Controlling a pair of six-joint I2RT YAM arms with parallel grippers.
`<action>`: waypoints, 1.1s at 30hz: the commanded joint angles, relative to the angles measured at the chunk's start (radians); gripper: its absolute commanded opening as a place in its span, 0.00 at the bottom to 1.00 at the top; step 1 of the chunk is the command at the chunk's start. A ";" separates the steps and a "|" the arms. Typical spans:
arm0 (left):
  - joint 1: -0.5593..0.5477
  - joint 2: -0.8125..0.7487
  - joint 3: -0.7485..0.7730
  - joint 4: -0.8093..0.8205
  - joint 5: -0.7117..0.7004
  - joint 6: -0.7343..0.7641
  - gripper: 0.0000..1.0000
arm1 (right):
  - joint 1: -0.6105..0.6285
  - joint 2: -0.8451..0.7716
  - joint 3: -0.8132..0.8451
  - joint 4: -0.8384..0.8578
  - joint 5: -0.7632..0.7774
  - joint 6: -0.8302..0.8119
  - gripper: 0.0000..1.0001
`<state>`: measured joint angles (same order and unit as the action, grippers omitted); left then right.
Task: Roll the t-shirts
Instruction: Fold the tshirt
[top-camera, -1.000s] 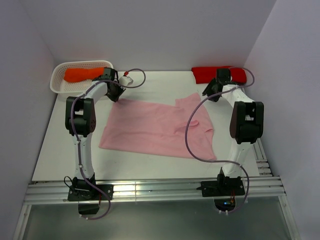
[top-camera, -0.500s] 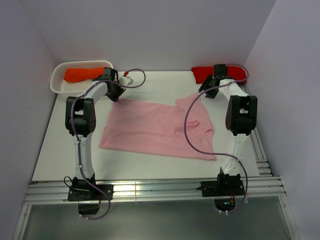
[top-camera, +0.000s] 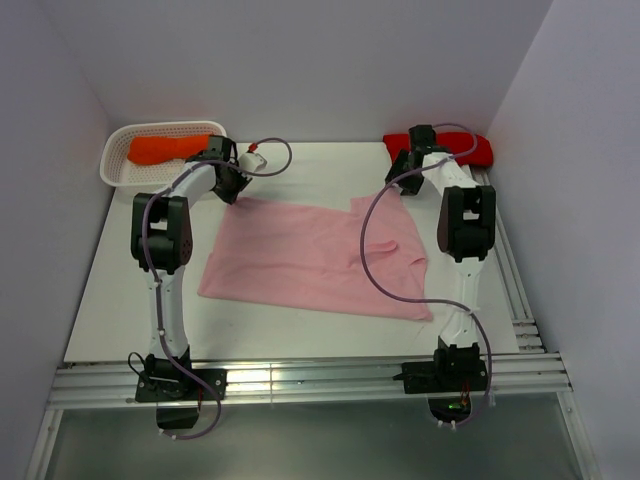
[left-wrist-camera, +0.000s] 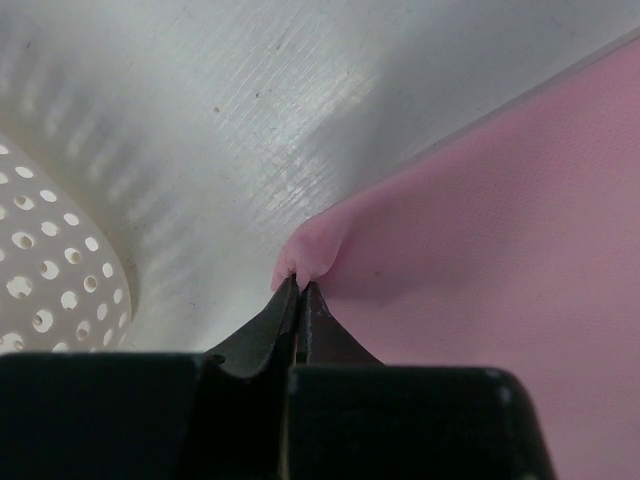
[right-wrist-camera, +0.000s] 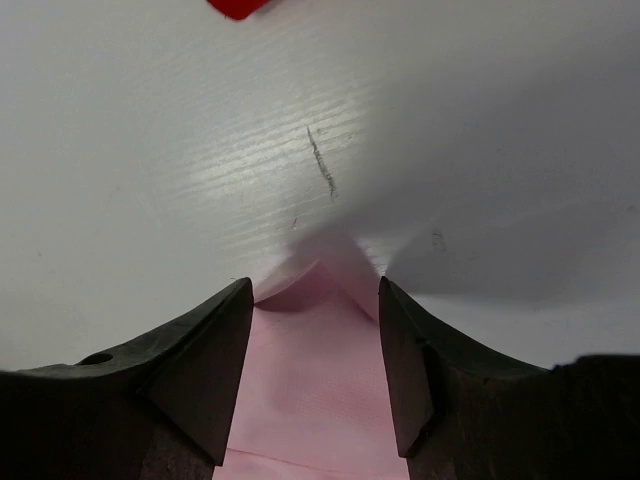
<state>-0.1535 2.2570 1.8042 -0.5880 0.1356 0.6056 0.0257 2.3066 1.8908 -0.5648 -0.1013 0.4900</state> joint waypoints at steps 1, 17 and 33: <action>-0.008 -0.020 0.029 0.001 -0.007 -0.010 0.01 | 0.028 0.022 0.065 -0.060 0.052 -0.030 0.60; -0.008 -0.089 -0.034 0.066 -0.050 -0.066 0.00 | 0.039 -0.165 -0.110 0.051 0.176 -0.018 0.09; -0.008 -0.203 -0.108 0.048 -0.021 -0.099 0.00 | 0.054 -0.463 -0.412 0.128 0.149 0.008 0.08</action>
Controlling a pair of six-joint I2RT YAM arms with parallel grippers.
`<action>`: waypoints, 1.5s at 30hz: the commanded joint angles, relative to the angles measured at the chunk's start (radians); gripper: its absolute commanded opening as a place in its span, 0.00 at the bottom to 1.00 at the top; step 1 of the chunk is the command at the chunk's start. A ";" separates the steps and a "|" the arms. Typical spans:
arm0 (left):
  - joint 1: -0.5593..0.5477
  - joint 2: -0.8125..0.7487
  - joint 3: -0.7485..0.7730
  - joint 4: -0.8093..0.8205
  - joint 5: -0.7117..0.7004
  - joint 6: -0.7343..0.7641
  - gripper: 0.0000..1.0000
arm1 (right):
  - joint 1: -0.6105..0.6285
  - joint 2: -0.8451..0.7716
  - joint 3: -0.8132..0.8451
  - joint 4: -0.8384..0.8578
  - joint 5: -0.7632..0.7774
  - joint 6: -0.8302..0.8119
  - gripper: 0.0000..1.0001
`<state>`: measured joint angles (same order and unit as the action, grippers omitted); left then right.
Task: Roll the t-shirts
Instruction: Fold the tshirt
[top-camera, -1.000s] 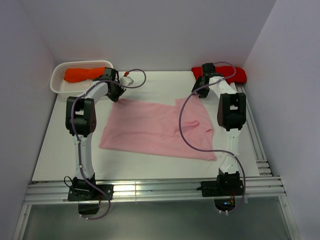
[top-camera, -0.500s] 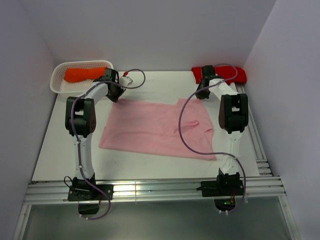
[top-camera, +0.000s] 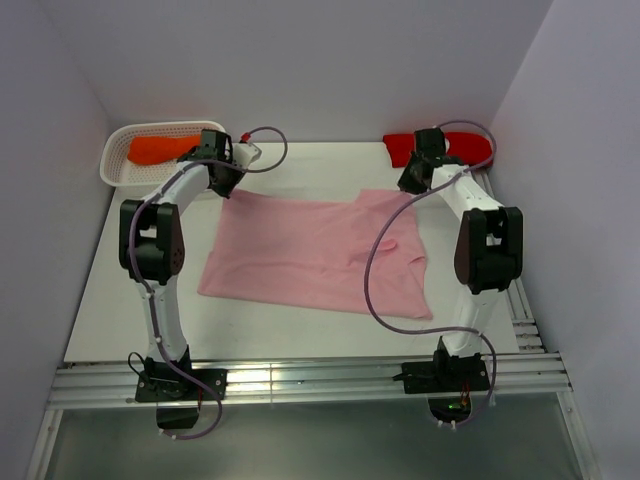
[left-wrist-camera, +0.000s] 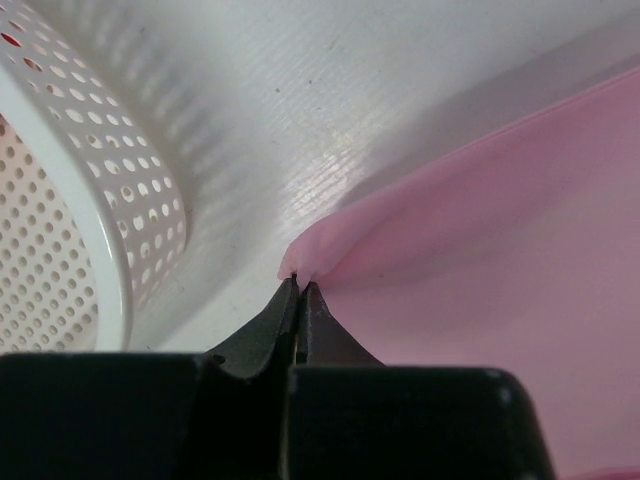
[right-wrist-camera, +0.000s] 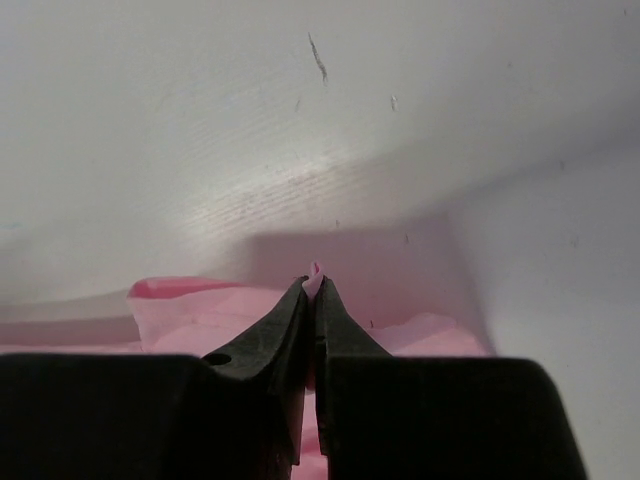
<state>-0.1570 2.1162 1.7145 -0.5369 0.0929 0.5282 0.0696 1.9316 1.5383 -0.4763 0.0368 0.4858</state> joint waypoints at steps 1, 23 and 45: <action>-0.004 -0.067 -0.024 -0.009 0.028 -0.022 0.00 | 0.013 -0.107 -0.084 0.045 0.011 0.017 0.08; -0.001 -0.404 -0.378 -0.046 0.033 -0.077 0.00 | 0.124 -0.625 -0.570 0.022 0.094 0.123 0.07; -0.001 -0.504 -0.618 0.051 0.034 -0.114 0.00 | 0.220 -0.825 -0.882 0.073 0.129 0.258 0.07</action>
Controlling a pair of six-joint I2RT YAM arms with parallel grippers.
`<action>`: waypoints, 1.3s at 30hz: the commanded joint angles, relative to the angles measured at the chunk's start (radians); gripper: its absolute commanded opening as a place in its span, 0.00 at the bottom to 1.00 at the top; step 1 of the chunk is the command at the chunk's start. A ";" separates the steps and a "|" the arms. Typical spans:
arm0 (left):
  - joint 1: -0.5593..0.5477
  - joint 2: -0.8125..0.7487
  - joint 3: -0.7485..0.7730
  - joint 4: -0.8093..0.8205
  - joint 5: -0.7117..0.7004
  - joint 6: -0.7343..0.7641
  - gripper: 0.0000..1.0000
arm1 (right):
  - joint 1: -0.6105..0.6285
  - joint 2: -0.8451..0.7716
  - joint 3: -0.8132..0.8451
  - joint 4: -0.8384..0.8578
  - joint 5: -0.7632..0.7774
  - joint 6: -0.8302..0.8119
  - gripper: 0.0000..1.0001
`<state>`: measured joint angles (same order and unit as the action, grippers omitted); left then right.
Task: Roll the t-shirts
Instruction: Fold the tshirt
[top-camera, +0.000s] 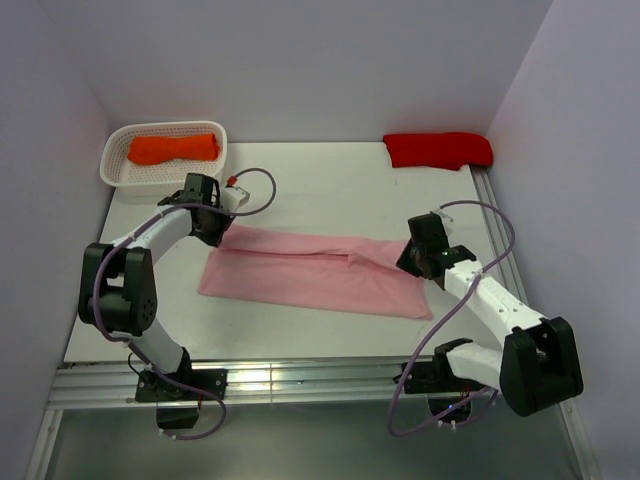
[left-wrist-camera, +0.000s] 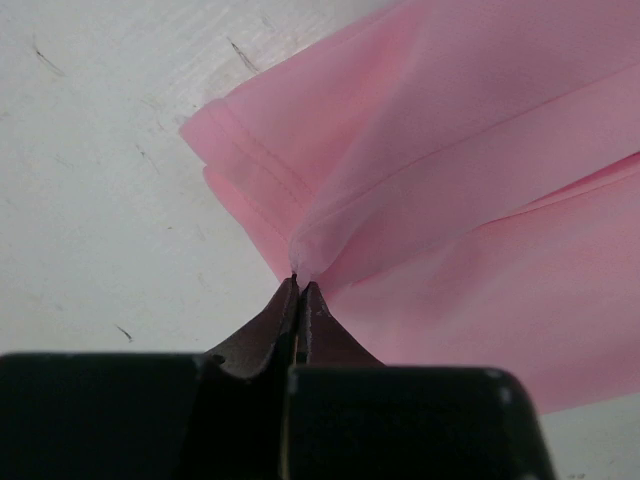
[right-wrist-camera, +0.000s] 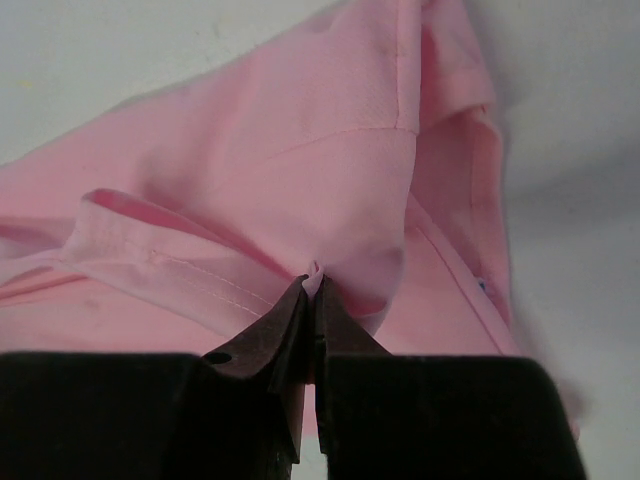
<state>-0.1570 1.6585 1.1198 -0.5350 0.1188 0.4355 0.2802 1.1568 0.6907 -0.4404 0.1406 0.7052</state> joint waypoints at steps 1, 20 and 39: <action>-0.001 -0.046 -0.035 0.050 0.010 -0.021 0.00 | 0.010 -0.055 -0.058 0.049 0.019 0.043 0.07; -0.001 -0.043 -0.078 0.132 -0.027 -0.050 0.03 | 0.020 0.035 -0.094 0.117 0.008 0.071 0.06; 0.004 -0.060 -0.037 0.168 -0.114 -0.043 0.00 | 0.019 -0.034 -0.178 0.140 -0.013 0.105 0.06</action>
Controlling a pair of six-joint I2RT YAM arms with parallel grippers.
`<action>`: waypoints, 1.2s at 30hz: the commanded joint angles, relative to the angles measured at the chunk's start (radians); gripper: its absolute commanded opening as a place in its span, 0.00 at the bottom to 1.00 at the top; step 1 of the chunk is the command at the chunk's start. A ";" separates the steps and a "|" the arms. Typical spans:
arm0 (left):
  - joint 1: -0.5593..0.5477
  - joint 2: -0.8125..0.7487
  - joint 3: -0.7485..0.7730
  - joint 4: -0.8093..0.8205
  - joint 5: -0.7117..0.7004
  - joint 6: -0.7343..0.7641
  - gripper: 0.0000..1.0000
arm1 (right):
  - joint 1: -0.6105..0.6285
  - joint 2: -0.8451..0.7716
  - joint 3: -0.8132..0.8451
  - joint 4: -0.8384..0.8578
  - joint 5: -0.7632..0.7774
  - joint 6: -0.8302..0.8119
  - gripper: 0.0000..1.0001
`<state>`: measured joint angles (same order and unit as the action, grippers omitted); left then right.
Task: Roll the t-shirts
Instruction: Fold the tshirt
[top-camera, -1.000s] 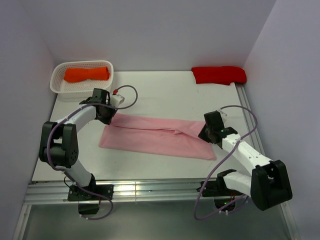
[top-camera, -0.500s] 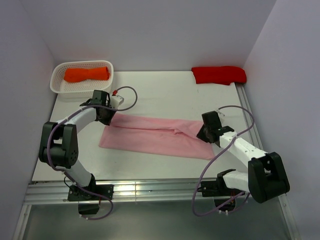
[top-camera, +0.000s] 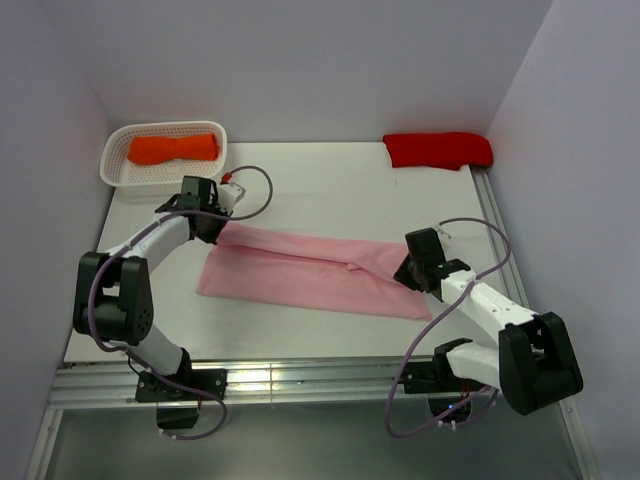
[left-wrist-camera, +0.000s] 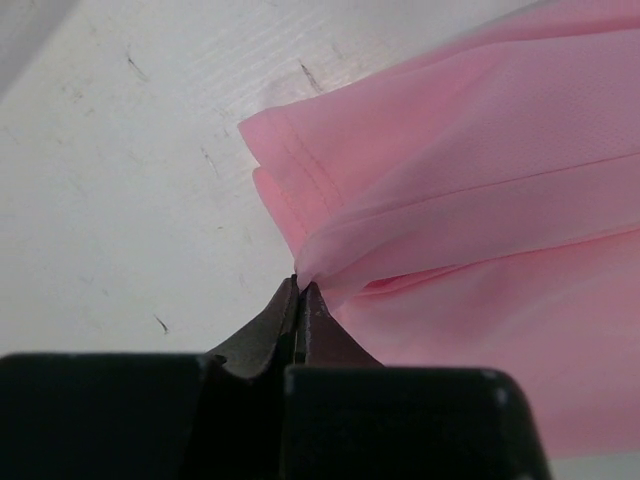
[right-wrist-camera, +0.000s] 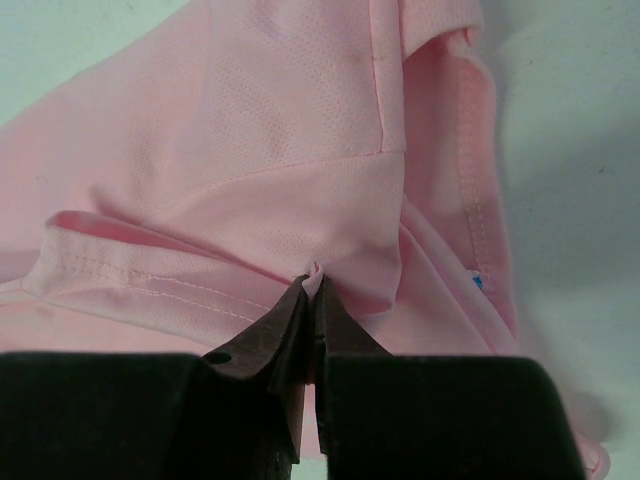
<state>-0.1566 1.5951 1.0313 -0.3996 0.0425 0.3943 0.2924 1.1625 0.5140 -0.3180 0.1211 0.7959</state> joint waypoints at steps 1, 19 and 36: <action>0.005 0.005 0.055 0.031 -0.038 -0.002 0.00 | 0.007 -0.047 0.003 0.013 0.009 0.012 0.06; 0.022 0.037 0.107 -0.015 -0.035 -0.002 0.00 | 0.008 -0.089 0.136 -0.107 0.038 -0.024 0.06; 0.028 0.042 -0.060 0.030 -0.015 -0.006 0.19 | 0.010 -0.083 -0.097 0.059 -0.024 0.040 0.29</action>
<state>-0.1387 1.6512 0.9741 -0.4015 0.0231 0.3973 0.2970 1.0931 0.4297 -0.2996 0.0875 0.8310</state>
